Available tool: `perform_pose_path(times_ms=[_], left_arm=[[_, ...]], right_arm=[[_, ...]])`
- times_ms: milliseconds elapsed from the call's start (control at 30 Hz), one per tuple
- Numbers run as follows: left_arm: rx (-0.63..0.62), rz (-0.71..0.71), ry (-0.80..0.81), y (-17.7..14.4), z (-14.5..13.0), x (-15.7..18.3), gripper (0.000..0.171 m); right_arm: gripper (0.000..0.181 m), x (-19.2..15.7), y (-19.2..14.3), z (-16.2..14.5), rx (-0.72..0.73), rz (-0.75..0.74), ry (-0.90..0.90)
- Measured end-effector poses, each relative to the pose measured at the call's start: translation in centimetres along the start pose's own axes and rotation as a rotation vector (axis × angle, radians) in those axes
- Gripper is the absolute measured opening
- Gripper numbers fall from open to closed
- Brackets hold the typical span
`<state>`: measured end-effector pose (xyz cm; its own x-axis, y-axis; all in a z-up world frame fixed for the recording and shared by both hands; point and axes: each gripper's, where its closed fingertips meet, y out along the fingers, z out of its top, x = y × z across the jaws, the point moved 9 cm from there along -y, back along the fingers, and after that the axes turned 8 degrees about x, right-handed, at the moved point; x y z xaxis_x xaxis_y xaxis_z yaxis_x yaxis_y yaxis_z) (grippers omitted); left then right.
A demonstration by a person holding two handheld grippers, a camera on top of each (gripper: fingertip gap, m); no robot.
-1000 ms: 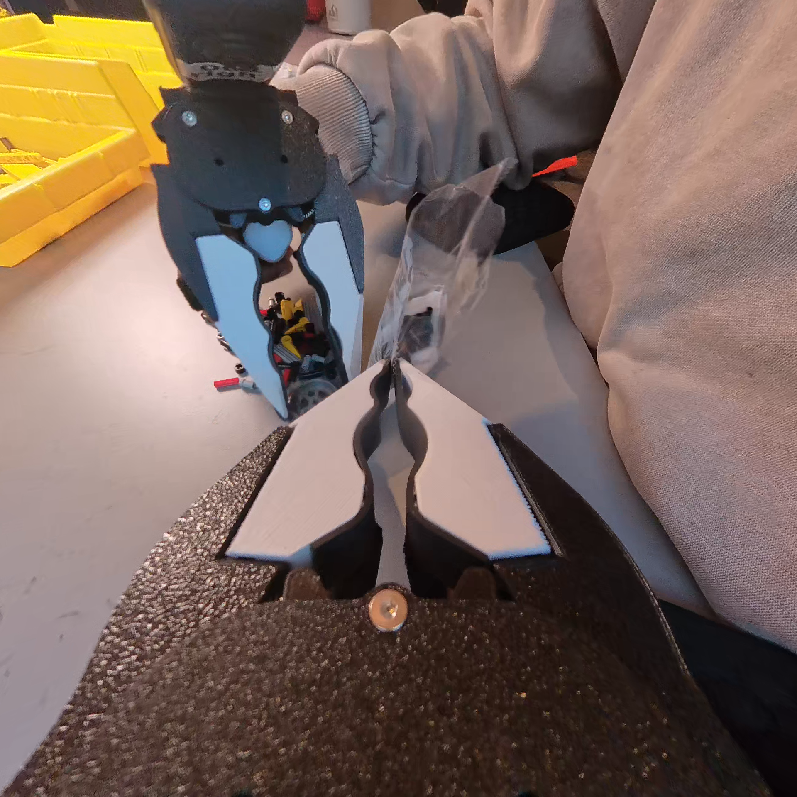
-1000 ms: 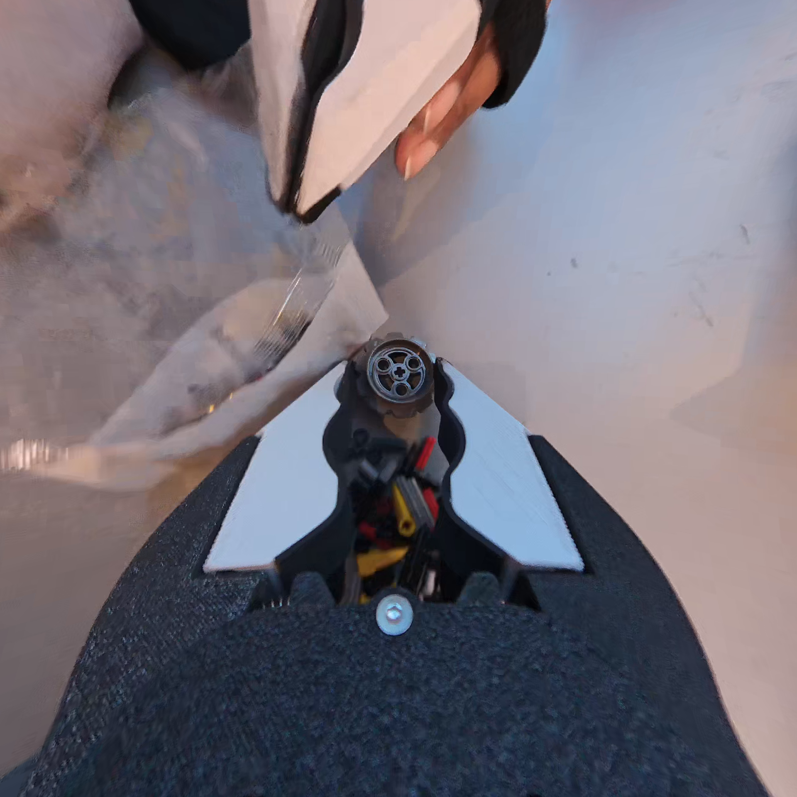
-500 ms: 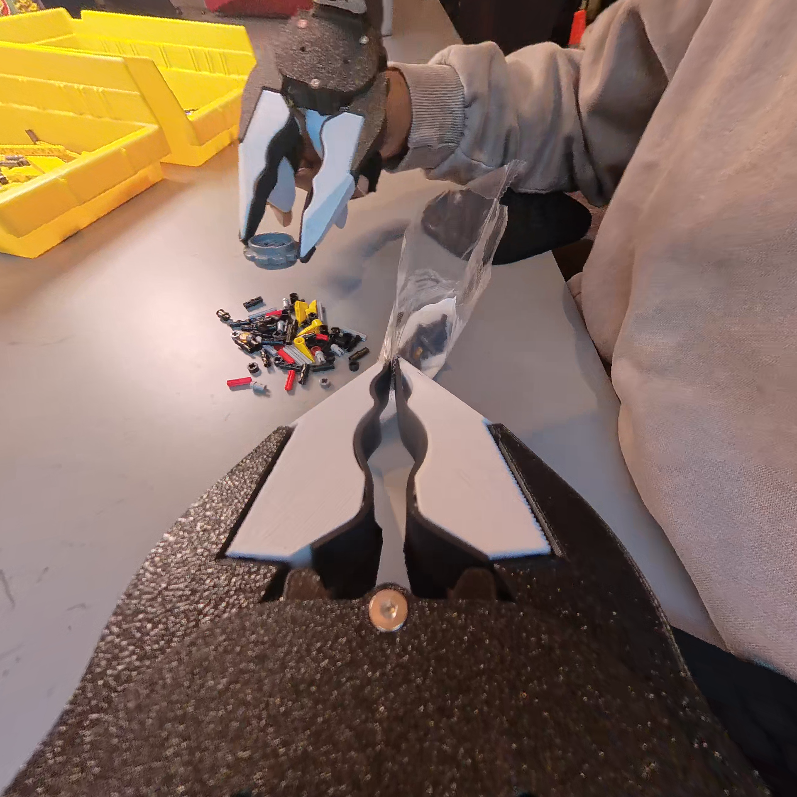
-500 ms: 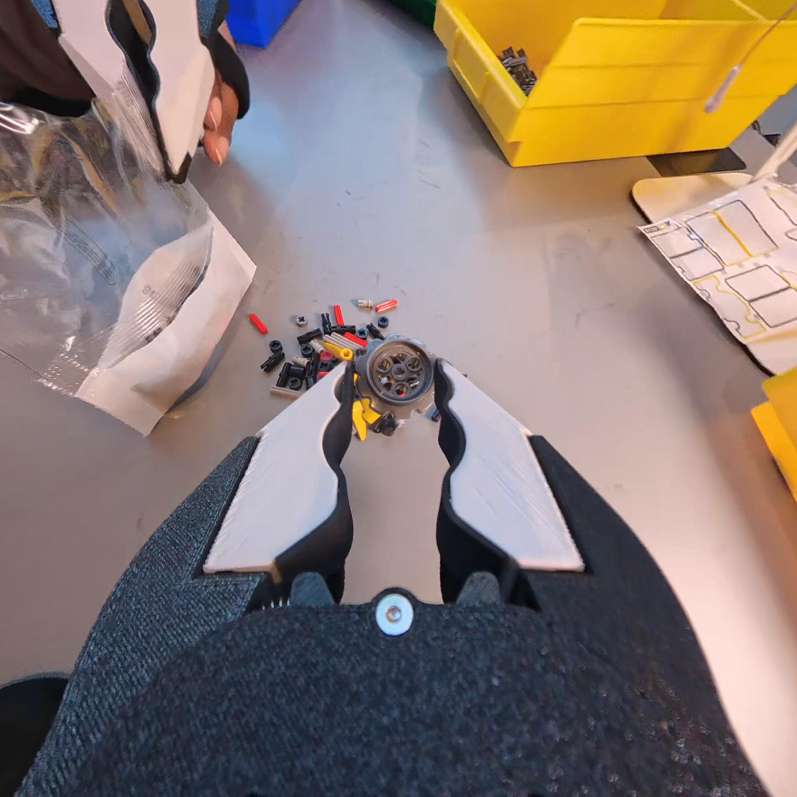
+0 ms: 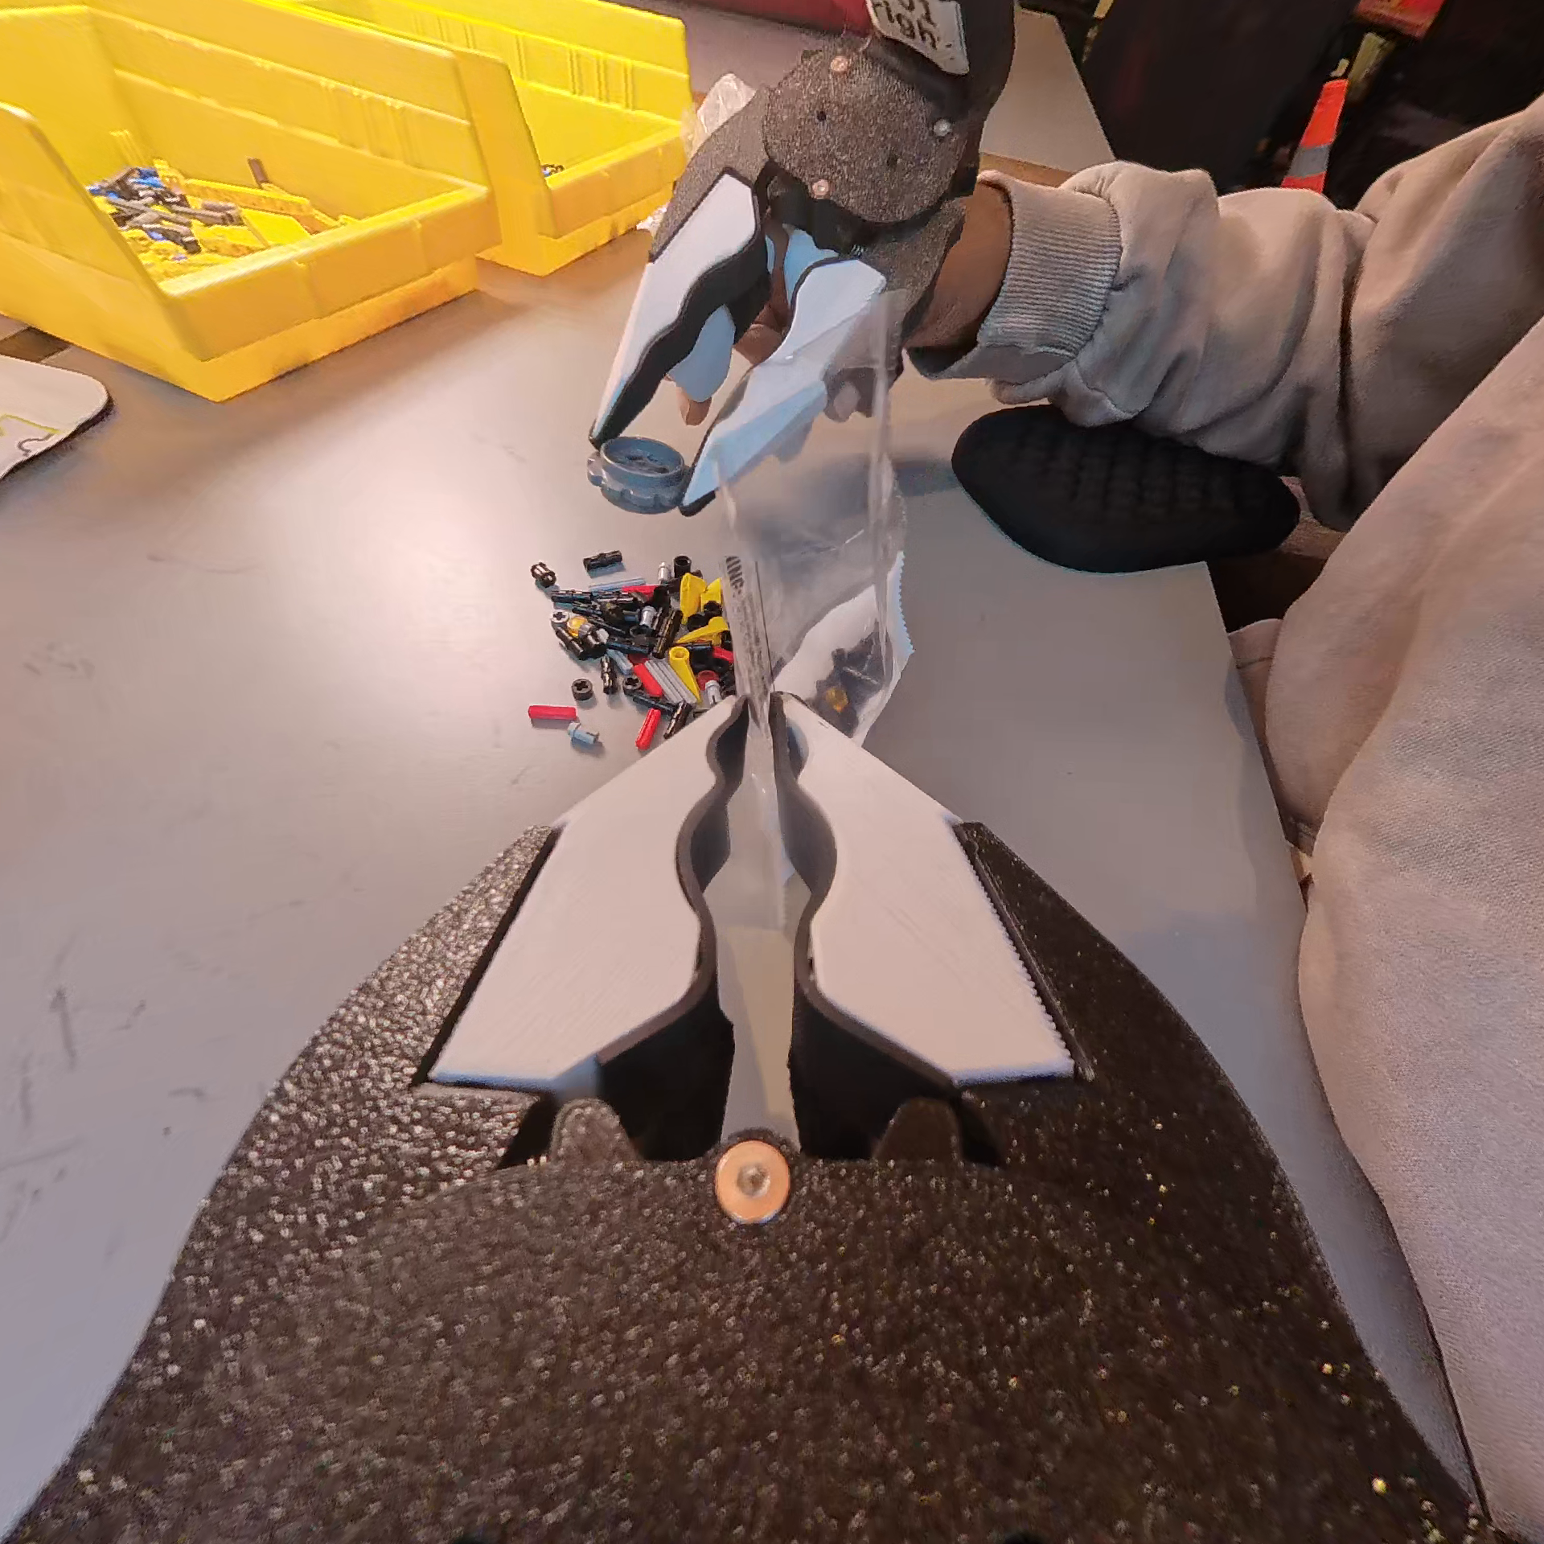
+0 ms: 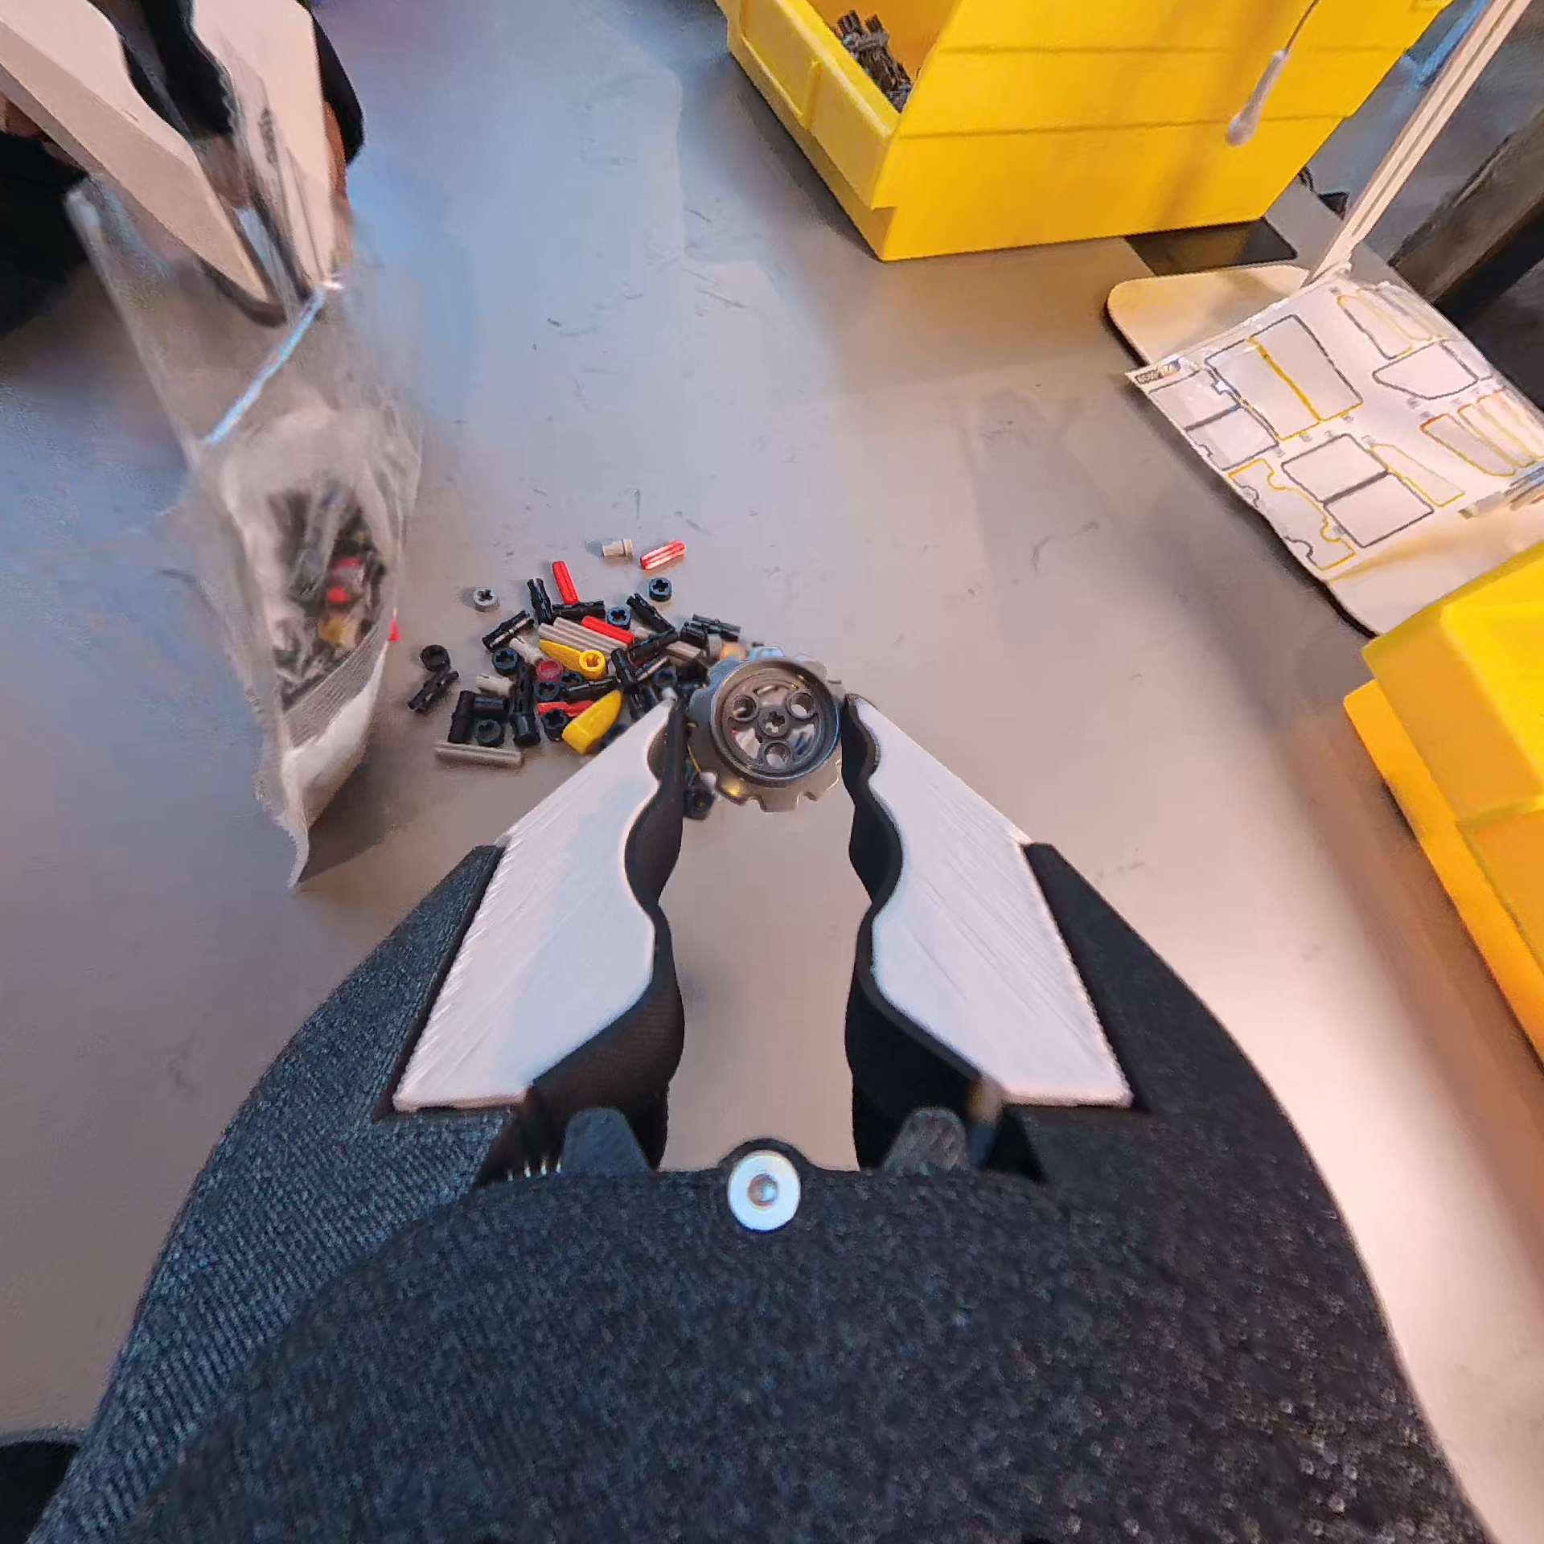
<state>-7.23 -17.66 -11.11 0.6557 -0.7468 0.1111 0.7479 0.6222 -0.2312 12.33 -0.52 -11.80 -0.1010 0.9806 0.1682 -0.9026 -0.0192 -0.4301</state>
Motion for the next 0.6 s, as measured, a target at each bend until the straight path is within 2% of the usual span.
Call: perform_pose_path(times_ms=[200,400,500,600], left_arm=[[0.001,-0.011,0.057,0.1,0.1,0.5,0.000],[0.058,-0.082,0.096,0.0,0.5,1.4,0.000],[0.062,-0.139,0.115,0.3,0.5,2.0,0.000],[0.044,-0.169,0.132,0.7,0.3,2.4,0.000]], right_arm=[[0.037,0.6,-0.5,-1.0,-0.047,-0.039,-0.002],[0.036,-0.6,-0.8,0.7,0.081,0.081,0.003],[0.036,-1.3,1.1,2.6,0.096,0.122,-0.036],[0.036,-2.2,4.6,4.3,0.057,0.199,-0.102]])
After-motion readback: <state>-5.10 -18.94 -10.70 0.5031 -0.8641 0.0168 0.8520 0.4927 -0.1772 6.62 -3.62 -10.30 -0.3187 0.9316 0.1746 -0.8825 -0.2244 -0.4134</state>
